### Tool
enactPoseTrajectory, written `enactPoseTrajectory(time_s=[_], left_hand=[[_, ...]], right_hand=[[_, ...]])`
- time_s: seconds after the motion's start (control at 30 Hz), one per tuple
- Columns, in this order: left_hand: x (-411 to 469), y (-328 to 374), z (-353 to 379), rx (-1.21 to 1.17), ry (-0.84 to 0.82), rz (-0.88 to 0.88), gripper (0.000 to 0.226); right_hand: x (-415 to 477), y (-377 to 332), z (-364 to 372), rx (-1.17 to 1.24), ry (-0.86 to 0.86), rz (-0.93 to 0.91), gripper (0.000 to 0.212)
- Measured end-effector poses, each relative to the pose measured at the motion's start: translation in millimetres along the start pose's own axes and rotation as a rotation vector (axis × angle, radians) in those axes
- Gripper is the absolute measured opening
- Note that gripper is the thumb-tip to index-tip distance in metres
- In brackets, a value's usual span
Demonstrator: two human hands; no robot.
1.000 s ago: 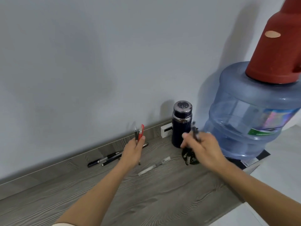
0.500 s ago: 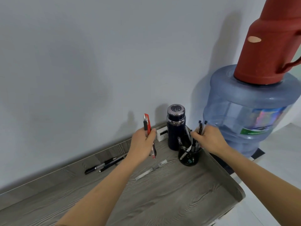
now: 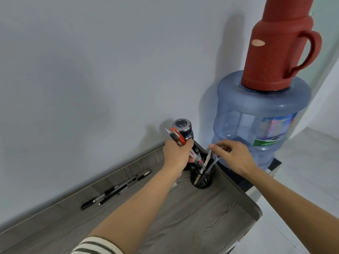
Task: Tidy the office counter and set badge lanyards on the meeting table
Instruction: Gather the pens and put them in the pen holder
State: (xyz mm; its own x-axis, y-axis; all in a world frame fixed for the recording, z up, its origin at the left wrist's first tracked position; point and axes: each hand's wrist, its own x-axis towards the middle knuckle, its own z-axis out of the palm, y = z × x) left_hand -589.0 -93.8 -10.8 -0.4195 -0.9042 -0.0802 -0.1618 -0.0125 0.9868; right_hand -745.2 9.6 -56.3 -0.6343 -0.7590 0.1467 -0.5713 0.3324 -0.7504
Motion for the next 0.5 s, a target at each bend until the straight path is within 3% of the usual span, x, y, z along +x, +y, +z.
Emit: enactPoseTrajectory(time_s=[0.1,0.33,0.4,0.5], left_hand=[[4.6,-5.4,16.9,0.074,-0.02,0.012,0.013],[9.2,-26.2,26.7,0.615,-0.033,0.278,0.04],[9.1,-28.7,28.3,0.634,-0.023,0.302,0.038],[10.8,-28.8,26.8,0.466,-0.017,0.281,0.017]], right_hand=[[-3.7,12.8,-5.5,0.065,-0.003,0.04,0.061],[-10.1,30.1,-3.9,0.063,-0.081,0.084,0.058],[-9.2,32.4,-2.5,0.064,-0.088,0.09,0.053],[-7.7,31.6,0.1,0.092,-0.059,0.086,0.048]])
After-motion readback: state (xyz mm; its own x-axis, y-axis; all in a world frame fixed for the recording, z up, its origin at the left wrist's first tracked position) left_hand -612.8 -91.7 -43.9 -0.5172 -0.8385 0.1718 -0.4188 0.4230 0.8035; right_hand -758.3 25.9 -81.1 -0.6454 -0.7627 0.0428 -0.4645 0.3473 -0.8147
